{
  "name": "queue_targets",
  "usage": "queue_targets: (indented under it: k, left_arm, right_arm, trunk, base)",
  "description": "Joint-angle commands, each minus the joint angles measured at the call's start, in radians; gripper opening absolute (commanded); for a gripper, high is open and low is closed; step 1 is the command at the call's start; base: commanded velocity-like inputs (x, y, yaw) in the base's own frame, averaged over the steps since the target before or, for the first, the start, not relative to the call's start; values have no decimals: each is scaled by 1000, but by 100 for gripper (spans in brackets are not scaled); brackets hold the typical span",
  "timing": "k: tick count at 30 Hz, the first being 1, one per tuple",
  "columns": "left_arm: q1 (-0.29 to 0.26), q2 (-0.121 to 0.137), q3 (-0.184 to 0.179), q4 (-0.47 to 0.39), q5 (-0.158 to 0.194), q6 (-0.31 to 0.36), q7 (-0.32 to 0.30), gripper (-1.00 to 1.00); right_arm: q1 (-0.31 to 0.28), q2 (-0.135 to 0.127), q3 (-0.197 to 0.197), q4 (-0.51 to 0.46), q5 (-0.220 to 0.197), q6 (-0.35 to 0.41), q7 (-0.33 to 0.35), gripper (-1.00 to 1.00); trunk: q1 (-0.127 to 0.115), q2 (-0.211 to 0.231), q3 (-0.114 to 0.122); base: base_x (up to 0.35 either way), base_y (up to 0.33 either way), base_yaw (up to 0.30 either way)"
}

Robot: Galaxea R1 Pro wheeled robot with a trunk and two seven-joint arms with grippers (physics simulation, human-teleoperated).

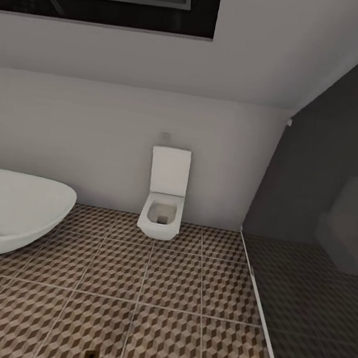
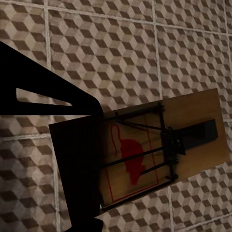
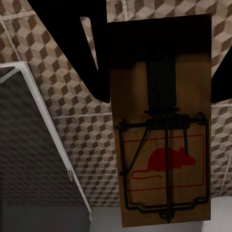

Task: Take the four mousetraps from the cabinet in the bathroom and place them on the bathroom floor. Make sure all four end up on the same floor surface, and ensure that at least two of them are either under or directly next to the same bathroom sink.

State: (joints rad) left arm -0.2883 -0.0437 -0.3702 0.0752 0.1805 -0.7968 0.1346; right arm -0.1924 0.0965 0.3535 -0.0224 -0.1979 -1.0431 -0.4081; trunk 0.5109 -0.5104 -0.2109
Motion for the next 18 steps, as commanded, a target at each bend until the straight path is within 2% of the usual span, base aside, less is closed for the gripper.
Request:
queue_targets:
  k: [1, 6, 11, 18]
  left_arm:
    - [-2, -1, -9, 4, 5, -6, 4, -100]
    - [-2, -1, -9, 4, 5, -5, 3, -100]
    - [-2, -1, -9, 3, 5, -6, 4, -100]
    - [-2, -1, -9, 3, 5, -6, 5, -100]
  right_arm:
    - [-1, 0, 9, 1, -12, -4, 3, -100]
    - [-1, 0, 9, 1, -12, -4, 3, -100]
    - [-1, 0, 9, 1, -12, -4, 3, -100]
    - [-1, -1, 9, 1, -12, -4, 3, -100]
  trunk:
    - [0, -2, -1]
    - [0, -2, 3]
    - [0, -2, 4]
    - [0, -2, 4]
  base:
    - [0, 0, -147]
    - [0, 0, -159]
    - [0, 38, -49]
    - [0, 220, -6]
